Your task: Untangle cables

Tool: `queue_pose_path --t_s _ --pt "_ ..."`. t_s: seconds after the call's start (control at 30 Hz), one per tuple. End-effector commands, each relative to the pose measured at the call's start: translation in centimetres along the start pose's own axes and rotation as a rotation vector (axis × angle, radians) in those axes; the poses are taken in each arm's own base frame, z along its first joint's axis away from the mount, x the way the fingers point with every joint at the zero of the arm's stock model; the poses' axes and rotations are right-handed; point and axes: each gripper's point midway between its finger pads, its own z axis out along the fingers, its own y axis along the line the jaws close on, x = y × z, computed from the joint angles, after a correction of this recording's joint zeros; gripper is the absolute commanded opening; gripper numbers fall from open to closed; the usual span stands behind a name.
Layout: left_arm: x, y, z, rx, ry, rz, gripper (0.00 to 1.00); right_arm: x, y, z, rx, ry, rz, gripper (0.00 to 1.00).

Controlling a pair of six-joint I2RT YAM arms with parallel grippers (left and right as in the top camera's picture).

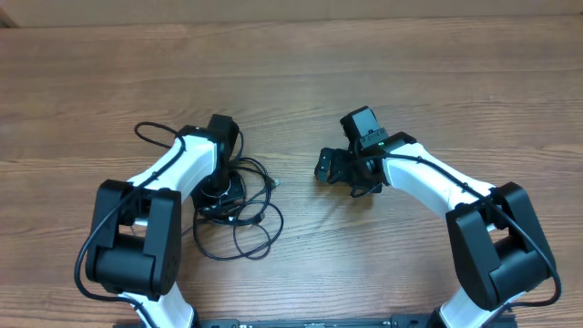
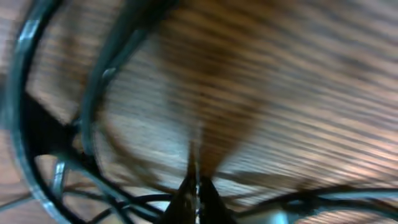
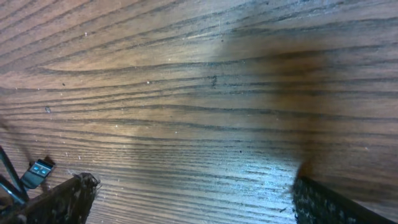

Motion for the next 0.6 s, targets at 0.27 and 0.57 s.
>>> queue_pose_path --t_s 0.27,0.57 --pt "-0.6 -13.2 -9.1 0.738 -0.091 0.612 0.04 -0.6 -1.2 0.1 0.049 -0.027 0.046 1.0" --pt "-4.7 -10.9 -12.3 0.49 -0.187 0.459 0.32 -1.0 -2.1 -0.1 0.051 -0.025 0.08 1.0"
